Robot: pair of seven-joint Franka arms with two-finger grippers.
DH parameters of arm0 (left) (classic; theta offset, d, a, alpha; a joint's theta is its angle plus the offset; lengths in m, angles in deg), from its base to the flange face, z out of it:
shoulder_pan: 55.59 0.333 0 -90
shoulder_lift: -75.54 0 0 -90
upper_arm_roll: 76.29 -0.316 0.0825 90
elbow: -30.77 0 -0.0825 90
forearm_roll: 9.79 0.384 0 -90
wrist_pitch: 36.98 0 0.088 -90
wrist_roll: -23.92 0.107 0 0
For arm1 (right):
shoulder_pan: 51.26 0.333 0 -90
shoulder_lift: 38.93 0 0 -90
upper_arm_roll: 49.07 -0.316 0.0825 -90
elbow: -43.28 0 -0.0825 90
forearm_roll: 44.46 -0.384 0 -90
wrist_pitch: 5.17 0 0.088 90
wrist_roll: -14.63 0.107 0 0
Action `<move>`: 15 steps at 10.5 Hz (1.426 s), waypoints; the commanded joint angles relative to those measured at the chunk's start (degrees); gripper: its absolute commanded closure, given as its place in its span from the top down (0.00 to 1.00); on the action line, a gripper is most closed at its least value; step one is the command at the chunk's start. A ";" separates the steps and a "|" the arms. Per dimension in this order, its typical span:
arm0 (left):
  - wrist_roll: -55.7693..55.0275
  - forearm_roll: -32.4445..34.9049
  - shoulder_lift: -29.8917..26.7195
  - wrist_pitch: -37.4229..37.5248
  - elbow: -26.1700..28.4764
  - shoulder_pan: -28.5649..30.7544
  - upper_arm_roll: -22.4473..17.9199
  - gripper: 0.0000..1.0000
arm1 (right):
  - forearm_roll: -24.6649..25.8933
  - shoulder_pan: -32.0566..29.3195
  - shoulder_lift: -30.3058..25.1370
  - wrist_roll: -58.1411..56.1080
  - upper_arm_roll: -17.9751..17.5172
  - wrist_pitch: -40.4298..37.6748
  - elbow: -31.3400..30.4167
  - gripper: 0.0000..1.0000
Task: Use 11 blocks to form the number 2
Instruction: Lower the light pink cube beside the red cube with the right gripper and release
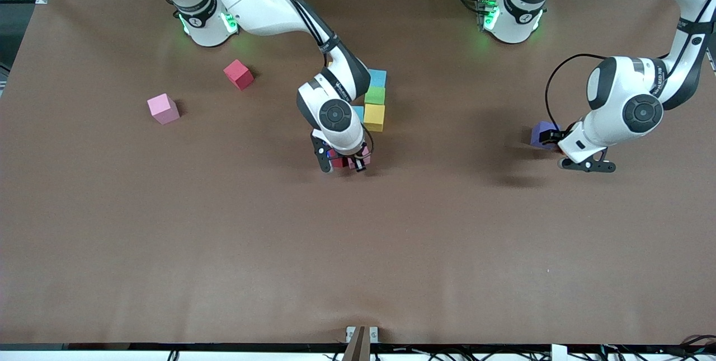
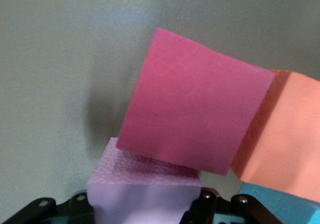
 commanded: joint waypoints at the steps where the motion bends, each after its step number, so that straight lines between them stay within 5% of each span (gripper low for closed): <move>1: 1.10 0.23 -4.52 -2.83 4.91 1.15 0.70 1.00 | 1.24 -0.01 -1.11 6.57 0.83 0.58 -3.53 0.00; 3: 1.01 0.06 -5.06 -3.10 5.88 1.15 0.96 1.00 | 1.24 -0.10 -1.47 14.49 2.33 0.67 -3.01 0.00; 15: 1.01 -0.56 -3.66 -6.35 7.82 0.97 2.28 1.00 | 1.06 0.69 -2.44 14.17 1.98 1.55 -3.18 0.00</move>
